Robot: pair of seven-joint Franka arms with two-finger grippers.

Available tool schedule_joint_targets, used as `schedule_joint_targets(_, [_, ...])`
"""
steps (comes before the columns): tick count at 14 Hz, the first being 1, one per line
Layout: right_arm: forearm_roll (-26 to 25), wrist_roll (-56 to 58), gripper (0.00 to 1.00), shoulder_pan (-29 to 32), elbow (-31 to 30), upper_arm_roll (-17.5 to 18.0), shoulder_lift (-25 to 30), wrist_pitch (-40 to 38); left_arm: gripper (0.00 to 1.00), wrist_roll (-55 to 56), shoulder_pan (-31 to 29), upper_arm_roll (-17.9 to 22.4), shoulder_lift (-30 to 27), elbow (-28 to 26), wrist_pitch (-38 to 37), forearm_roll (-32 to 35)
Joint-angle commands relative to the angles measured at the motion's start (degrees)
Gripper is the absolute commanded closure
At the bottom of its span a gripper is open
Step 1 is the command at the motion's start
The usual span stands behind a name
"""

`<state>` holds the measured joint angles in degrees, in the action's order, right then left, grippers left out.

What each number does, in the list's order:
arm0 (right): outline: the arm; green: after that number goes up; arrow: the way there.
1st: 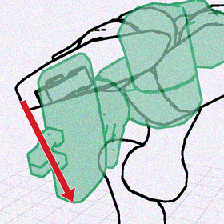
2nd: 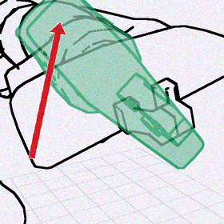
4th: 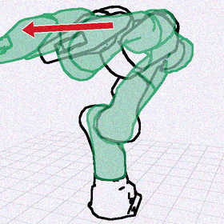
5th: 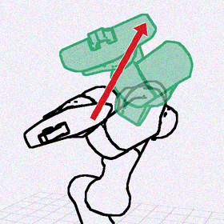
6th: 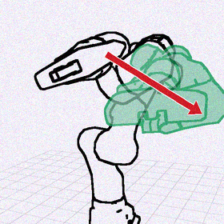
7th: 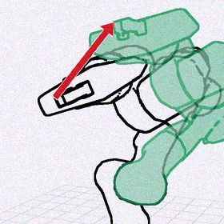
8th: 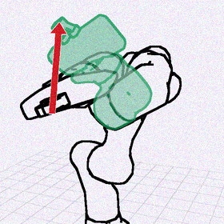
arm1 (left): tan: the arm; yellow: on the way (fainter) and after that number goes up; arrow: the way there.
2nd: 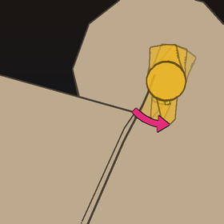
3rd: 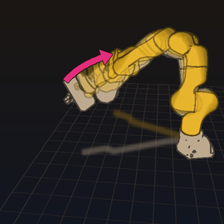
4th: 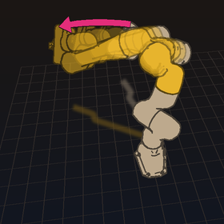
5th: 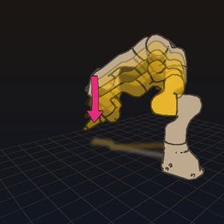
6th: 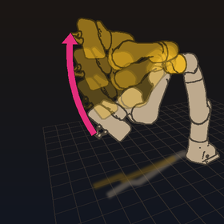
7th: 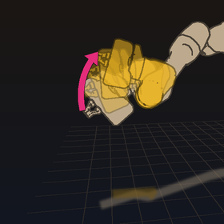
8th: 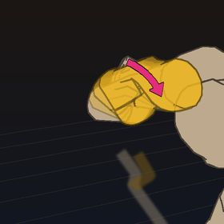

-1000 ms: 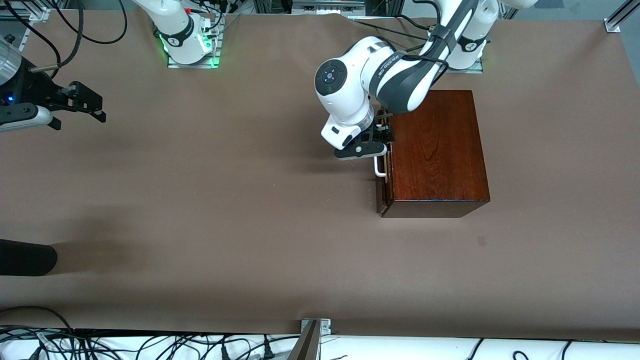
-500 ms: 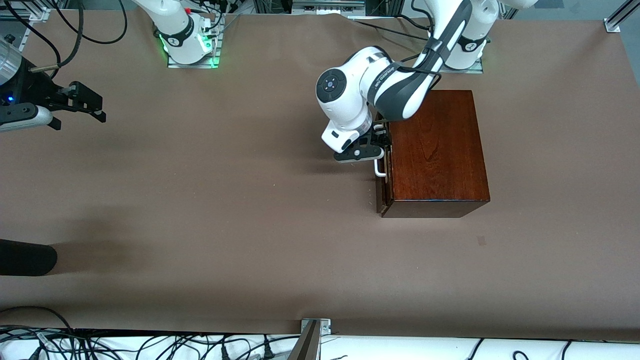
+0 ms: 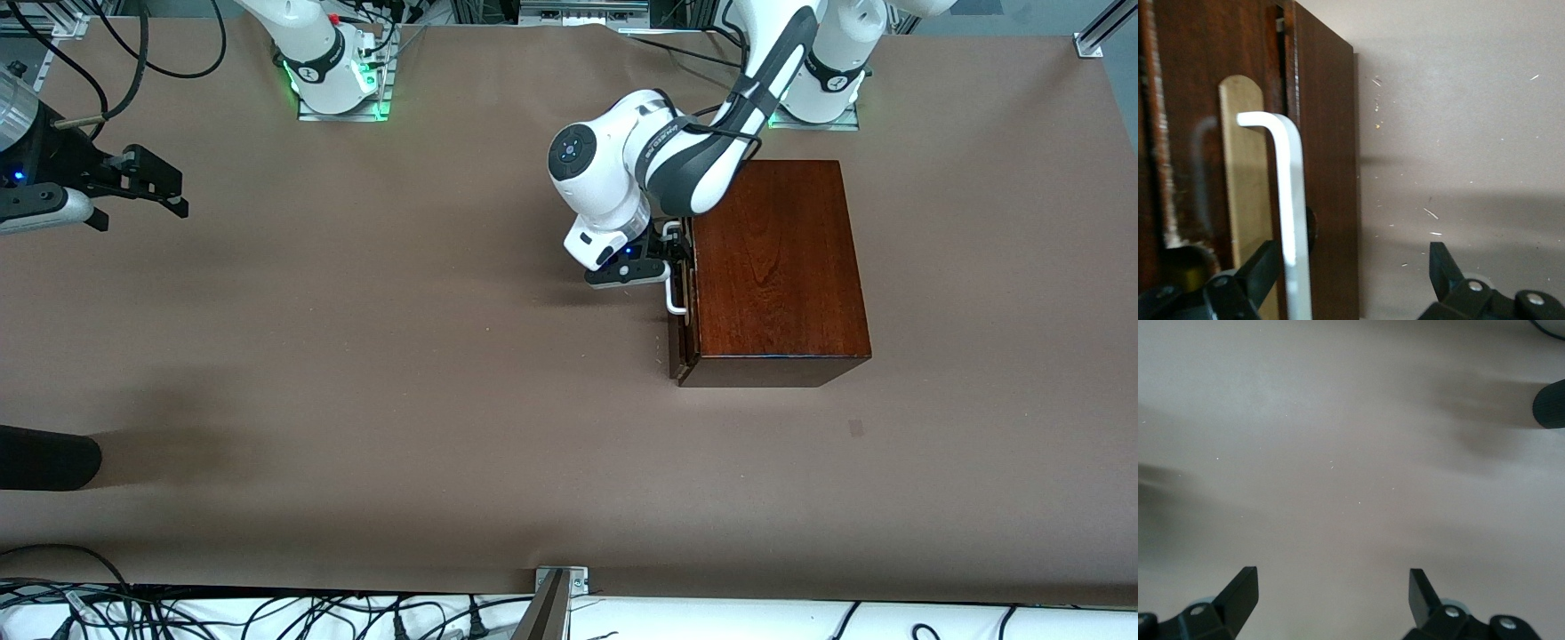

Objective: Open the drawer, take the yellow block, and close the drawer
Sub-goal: 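Pull the drawer out of the box with the left gripper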

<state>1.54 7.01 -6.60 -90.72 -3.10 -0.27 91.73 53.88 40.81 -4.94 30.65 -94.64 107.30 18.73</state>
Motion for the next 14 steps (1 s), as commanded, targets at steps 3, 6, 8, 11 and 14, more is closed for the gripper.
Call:
schedule_joint_targets(3, [-0.04, -0.51, 0.0, 0.09, 0.55, -0.07, 0.27, -0.94, 0.0, 2.72, 1.2, 0.45, 1.52, -0.28, 4.4, 1.4])
schedule_joint_targets(6, [-0.04, -0.51, 0.0, 0.09, 0.55, -0.07, 0.27, -0.94, 0.0, 3.43, 1.47, 0.37, 1.96, 0.33, 7.13, 0.88])
schedule_joint_targets(8, [-0.04, -0.51, 0.0, 0.09, 0.55, -0.07, 0.27, -0.94, 0.0, 3.69, 1.91, 0.37, 2.31, 0.68, 9.59, 0.09])
schedule_joint_targets(11, [-0.04, -0.51, 0.0, 0.09, 0.55, -0.07, 0.27, -0.94, 0.0, 4.75, 2.0, 0.37, 3.45, 1.56, 12.14, -0.62])
schedule_joint_targets(14, [0.04, -0.42, 0.0, 0.09, 0.55, -0.07, 0.27, -1.03, 0.0, 4.75, 2.17, 0.37, 6.34, 7.34, 12.5, -6.75])
